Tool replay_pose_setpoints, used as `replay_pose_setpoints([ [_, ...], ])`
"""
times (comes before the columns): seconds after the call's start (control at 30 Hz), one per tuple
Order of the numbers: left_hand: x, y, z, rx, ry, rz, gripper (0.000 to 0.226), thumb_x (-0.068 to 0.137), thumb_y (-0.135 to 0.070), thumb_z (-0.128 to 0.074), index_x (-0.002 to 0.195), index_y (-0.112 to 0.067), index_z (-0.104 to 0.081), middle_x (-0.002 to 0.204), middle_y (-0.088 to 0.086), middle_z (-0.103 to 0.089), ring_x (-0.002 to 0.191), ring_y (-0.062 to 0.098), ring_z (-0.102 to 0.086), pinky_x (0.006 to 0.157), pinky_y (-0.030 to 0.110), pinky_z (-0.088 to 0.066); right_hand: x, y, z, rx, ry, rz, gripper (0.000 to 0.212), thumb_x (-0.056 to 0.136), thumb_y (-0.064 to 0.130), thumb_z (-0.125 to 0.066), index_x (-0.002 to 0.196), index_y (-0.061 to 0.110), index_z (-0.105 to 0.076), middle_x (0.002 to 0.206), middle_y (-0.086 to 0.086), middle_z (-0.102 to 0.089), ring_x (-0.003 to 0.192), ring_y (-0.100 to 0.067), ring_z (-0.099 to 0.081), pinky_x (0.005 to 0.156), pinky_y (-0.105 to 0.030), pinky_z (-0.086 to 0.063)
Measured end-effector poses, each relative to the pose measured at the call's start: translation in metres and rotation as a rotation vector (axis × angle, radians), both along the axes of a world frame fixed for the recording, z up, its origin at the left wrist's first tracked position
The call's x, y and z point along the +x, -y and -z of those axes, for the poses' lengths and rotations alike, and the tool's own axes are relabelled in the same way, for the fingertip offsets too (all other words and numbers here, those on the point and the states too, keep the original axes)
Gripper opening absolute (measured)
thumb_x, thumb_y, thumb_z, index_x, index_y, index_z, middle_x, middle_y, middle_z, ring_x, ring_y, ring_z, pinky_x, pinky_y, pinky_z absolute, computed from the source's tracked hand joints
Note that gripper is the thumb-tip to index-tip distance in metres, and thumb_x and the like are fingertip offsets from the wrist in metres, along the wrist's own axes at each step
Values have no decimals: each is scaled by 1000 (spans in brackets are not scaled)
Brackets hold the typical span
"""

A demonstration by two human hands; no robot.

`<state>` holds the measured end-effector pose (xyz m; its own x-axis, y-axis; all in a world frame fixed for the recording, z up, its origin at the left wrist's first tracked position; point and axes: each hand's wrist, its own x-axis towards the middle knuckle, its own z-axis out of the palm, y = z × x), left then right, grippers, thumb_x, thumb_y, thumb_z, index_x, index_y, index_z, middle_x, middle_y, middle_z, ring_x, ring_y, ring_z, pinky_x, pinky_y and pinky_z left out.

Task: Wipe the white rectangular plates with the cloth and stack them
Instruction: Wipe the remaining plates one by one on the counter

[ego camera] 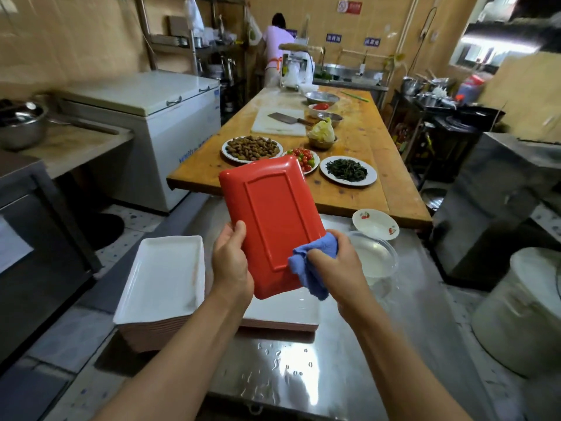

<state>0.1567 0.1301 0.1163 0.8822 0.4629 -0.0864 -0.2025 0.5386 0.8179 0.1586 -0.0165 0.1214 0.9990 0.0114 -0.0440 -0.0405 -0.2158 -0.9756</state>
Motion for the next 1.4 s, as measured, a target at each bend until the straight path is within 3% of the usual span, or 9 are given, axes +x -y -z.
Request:
replay_pose_setpoints([
  [0.1,-5,2,7,48,-36,104,21,102,-19,-36,100,-18,-57,81,-4,-73,73,10,-69,61,29,-56,5,6,-4,7,33,-11,36,76,1,-59,57,30,-69,57,13,-66,53,4,-60,46,-12,-47],
  [0.23,-14,-18,10,279,-154,309,19,100,-21,-41,103,-21,-59,99,1,-67,80,7,-66,71,29,-47,12,22,-6,-18,41,-78,34,71,-6,-61,49,19,-69,53,6,-63,51,1,-59,46,-13,-47],
  [0.37,-9,-50,-13,623,-162,204,54,87,-34,-62,135,-20,-42,122,-1,-56,102,6,-57,79,22,-41,20,47,-5,-89,18,-103,26,57,6,-74,77,17,-61,72,-2,-66,61,-7,-64,53,-19,-53],
  [0.57,13,-58,-65,974,-92,574,52,64,-45,-73,112,-34,-56,104,-5,-70,89,10,-69,66,21,-55,25,63,-14,-198,49,-254,46,48,15,-65,93,22,-55,82,-4,-65,70,-10,-66,57,-18,-52],
  [0.77,16,-49,-64,854,-44,690,46,61,-24,-81,104,-25,-63,93,-3,-73,83,15,-71,62,20,-55,26,68,-22,-270,141,-294,50,55,16,-68,100,24,-48,88,-2,-62,70,-1,-63,56,-15,-53],
  [0.93,11,-41,-52,745,-47,590,45,60,-23,-77,103,-23,-64,90,-2,-74,83,17,-71,63,24,-57,31,43,-31,-485,346,-246,48,80,20,-62,111,28,-26,105,-6,-52,93,-25,-55,79,-42,-49],
  [1.13,5,-37,-47,604,-70,497,47,60,-19,-73,106,-16,-63,93,6,-72,78,21,-70,64,30,-59,36,20,-39,-744,687,-156,42,77,32,-43,117,20,-47,97,1,-49,86,-17,-41,80,-37,-33],
  [1.27,3,-48,-40,469,-138,449,47,61,-18,-71,107,-13,-64,93,7,-72,79,22,-70,66,32,-59,38,46,-25,-714,575,-150,52,82,32,-40,132,18,-44,123,-6,-51,109,-23,-45,98,-39,-34],
  [1.4,7,-44,-30,282,-261,417,43,67,-18,-71,109,-15,-63,93,10,-71,80,25,-68,69,37,-55,32,48,-15,-629,550,-173,57,94,25,-39,148,19,-23,155,-4,-15,141,-17,-15,114,-26,-10],
])
